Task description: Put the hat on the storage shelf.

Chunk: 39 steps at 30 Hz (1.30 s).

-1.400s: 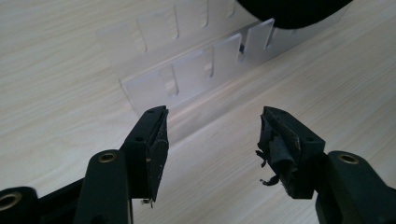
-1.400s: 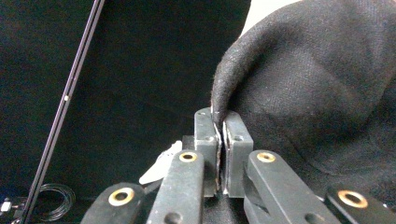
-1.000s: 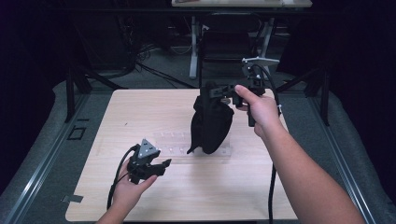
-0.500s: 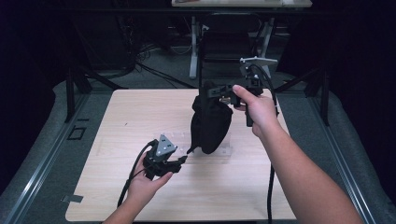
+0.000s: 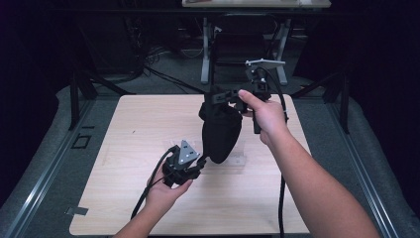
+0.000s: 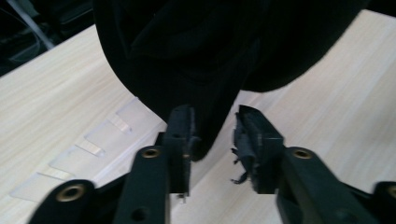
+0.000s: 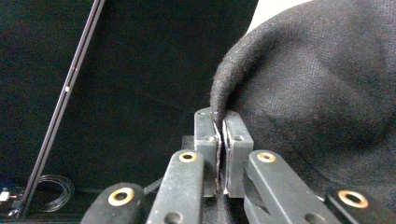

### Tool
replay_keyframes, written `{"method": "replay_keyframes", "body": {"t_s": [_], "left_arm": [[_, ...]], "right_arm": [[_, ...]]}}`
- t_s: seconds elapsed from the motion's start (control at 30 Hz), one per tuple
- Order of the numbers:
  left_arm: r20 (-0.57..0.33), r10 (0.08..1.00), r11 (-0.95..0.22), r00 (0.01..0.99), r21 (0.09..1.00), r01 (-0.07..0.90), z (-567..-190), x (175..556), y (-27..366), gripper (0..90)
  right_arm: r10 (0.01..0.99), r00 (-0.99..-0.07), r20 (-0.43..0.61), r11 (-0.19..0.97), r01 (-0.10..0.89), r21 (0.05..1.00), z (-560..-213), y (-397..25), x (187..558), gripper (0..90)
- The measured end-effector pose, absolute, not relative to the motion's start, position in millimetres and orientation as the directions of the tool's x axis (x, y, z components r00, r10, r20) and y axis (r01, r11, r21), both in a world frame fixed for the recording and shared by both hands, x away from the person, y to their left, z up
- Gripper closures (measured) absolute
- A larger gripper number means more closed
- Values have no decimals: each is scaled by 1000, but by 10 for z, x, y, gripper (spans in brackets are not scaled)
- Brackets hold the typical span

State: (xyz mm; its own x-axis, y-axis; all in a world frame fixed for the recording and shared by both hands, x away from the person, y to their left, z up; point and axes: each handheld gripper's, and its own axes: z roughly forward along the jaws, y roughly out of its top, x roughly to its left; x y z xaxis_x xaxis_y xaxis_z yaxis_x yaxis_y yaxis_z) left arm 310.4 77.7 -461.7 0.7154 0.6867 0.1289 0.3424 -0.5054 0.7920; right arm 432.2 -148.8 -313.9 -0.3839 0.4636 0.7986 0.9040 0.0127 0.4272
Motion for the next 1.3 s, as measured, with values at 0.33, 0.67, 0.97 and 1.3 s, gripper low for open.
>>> {"method": "replay_keyframes", "body": {"t_s": [0.33,0.67,0.97,1.3], "left_arm": [[157,687,-530,710,777,340,-4633,3108,787,831],[122,732,-500,670,763,408,-4741,3143,1004,847],[88,748,-487,658,747,453,-4985,3165,1181,728],[23,797,-407,603,758,509,-5084,3017,1525,464]], "right_arm": [[435,-401,807,15,899,438,-3112,-1414,4297,815],[433,-425,795,-8,880,475,-2987,-1552,4225,773],[469,-423,776,-18,873,487,-2977,-1715,4200,762],[574,-452,683,28,844,535,-2975,-1815,4115,680]]}}
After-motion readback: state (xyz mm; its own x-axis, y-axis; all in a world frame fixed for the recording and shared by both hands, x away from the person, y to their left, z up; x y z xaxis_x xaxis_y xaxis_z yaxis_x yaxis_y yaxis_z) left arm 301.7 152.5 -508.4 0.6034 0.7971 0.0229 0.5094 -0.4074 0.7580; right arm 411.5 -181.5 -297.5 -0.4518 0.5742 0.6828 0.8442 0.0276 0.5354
